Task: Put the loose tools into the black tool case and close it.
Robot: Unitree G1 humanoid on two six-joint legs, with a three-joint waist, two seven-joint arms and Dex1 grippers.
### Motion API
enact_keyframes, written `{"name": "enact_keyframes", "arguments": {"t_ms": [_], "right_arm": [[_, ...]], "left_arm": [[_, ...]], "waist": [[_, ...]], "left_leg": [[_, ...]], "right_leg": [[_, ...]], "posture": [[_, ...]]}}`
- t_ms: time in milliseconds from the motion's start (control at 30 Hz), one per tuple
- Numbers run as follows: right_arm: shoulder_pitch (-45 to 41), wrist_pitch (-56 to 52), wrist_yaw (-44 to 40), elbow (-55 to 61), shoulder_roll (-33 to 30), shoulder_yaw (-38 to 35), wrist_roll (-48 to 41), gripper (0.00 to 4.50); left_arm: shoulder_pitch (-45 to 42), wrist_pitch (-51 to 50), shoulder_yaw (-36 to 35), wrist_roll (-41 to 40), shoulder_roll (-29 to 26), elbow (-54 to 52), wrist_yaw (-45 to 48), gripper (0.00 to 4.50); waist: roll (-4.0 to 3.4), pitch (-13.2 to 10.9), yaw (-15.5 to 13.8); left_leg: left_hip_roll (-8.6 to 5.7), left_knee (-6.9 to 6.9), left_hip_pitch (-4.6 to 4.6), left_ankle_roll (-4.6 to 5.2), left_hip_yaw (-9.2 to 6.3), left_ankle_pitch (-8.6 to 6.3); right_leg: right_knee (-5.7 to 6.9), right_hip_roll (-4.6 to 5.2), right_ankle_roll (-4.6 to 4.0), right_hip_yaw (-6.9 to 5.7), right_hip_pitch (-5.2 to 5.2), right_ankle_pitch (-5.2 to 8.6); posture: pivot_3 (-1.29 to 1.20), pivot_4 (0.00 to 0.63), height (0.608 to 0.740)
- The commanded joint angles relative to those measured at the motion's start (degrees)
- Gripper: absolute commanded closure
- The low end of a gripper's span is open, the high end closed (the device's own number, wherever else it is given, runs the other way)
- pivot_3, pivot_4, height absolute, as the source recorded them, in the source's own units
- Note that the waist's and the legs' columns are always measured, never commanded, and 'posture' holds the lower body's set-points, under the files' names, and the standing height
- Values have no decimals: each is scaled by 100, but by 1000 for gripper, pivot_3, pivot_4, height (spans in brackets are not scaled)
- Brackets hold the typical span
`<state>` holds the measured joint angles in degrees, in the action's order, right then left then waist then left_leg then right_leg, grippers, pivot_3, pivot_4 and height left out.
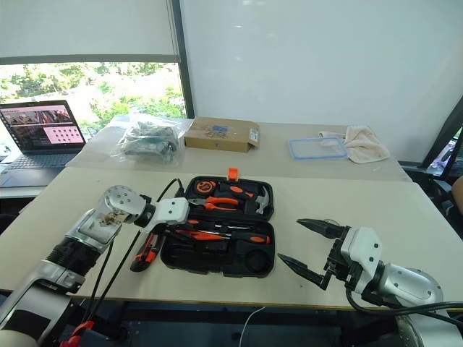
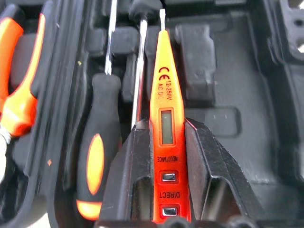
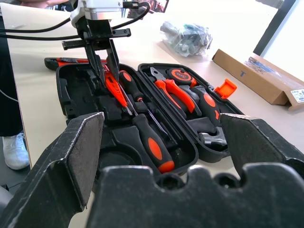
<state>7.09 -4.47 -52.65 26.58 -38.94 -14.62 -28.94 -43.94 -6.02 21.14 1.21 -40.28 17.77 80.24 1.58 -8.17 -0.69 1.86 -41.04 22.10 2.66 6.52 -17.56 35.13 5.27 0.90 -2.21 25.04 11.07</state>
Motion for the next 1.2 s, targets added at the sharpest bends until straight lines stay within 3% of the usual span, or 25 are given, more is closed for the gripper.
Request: {"name": "enact_keyframes", "arguments": {"t_ms": [33,500,567,733,1000,1100,1200], "right_arm": [[-2,57,35,138,7,-152,-100,0],[-152,47,-6,33,-14,-51,-100,0],[-156,45,-12,28,-16,-54,-97,0],[-113,54,-38,27,-15,-81,-106,0],[-116,82,-35,-23,10,-82,-76,0],[-133,112,-30,-54,29,-47,-47,0],[-194,115,-11,-80,48,-6,-20,0]], "left_arm": [[108,-75,-19,46,-139,-223,106,4032],[116,-621,186,378,-125,-447,4,4032],[141,-651,78,190,-77,-534,59,3012],[125,-541,-252,-186,-5,-687,27,1332],[21,-855,-918,-971,-125,-890,123,1332],[7,-599,-881,-740,-97,-526,-85,2112],[46,-448,-849,-631,5,-238,-302,3260]], "waist": [[0,0,0],[-1,1,10],[-1,1,9],[-1,0,5],[-1,0,2],[-1,0,-4],[0,0,-1]], "left_leg": [[0,0,0,0,0,0],[-1,2,-8,-1,1,1],[-1,2,-9,-1,2,1],[-1,1,-5,-2,2,1],[0,-4,1,-7,0,4],[-2,-5,-1,-7,-1,4],[-2,-5,-1,-7,-1,4]], "right_leg": [[0,0,0,0,0,0],[2,-1,0,2,-4,1],[2,-1,0,2,-5,1],[2,-1,0,2,-2,1],[4,0,0,1,2,1],[6,0,0,0,-1,1],[6,-1,0,0,-1,0]], "posture": [[0,150,740],[0,150,740],[0,150,740],[0,150,740],[0,150,740],[0,150,740],[0,150,740]]}}
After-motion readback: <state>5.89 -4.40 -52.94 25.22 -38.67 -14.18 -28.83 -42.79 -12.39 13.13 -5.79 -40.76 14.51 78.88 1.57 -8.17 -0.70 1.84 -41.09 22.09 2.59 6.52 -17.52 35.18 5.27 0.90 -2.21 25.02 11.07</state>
